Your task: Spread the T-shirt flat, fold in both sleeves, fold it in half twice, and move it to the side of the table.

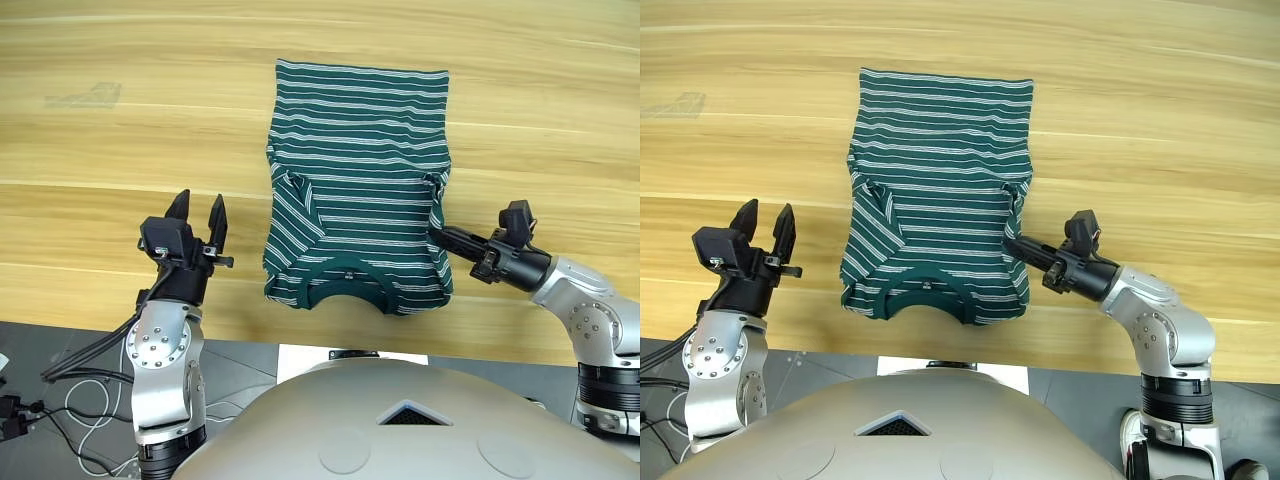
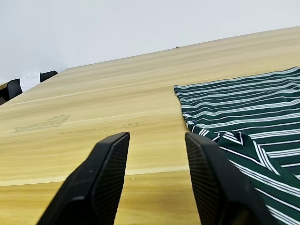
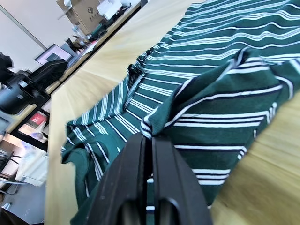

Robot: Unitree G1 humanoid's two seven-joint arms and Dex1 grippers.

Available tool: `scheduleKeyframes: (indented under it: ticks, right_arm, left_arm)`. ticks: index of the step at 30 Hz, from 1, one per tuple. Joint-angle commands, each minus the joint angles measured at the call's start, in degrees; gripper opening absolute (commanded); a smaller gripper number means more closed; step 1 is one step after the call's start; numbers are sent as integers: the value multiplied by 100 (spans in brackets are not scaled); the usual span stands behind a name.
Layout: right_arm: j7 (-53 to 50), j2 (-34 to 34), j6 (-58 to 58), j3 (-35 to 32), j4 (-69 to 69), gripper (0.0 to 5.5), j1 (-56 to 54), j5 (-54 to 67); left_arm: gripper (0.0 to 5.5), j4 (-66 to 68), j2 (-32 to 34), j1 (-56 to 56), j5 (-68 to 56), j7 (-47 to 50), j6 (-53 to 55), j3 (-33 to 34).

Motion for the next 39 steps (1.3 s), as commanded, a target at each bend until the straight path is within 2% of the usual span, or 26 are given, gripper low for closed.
scheduleKeyframes:
  ticks: [1,7,8,13,20,24,26,28,30,34,36,37,39]
  right_arm:
    - [-196,8,-170,181,-143,1,11,-287]
    - [-212,27,-188,207,-148,1,-4,-289]
    - [-209,57,-142,176,-167,34,-15,-202]
    - [47,58,207,44,-356,118,-42,448]
    - [381,-81,205,388,-590,244,144,550]
    - [415,-54,-108,689,-570,244,186,242]
    - [367,57,-710,587,-420,244,107,-81]
    - [95,340,-1548,161,-185,244,-161,-361]
    - [-59,482,-2249,-312,-85,244,-510,-468]
    - [-166,382,-3668,-664,332,244,-1217,-1252]
    - [-22,116,-4973,-618,750,244,-1311,-2131]
    - [119,-203,-6000,-454,1133,244,-1332,-2844]
    - [380,-637,-7333,-250,1695,244,-1387,-3578]
  left_arm:
    - [221,33,74,73,121,-41,-22,-73]
    - [221,10,70,74,171,-8,11,-129]
    - [221,8,66,66,175,-5,21,-144]
    - [221,3,50,-28,236,21,95,-212]
    - [221,-26,73,-136,257,25,186,-293]
    - [221,-20,79,-186,272,28,219,-317]
    - [221,-57,131,-154,355,31,200,-299]
    - [221,-68,375,-129,501,-75,77,-136]
    - [221,-32,860,-191,642,-334,-178,211]
    - [221,294,2085,110,781,-1335,-1393,998]
    - [221,719,2787,136,940,-1892,-2150,1267]
    - [221,882,3115,77,1252,-2010,-2492,1286]
    - [221,1188,3663,-139,2077,-2057,-3124,1077]
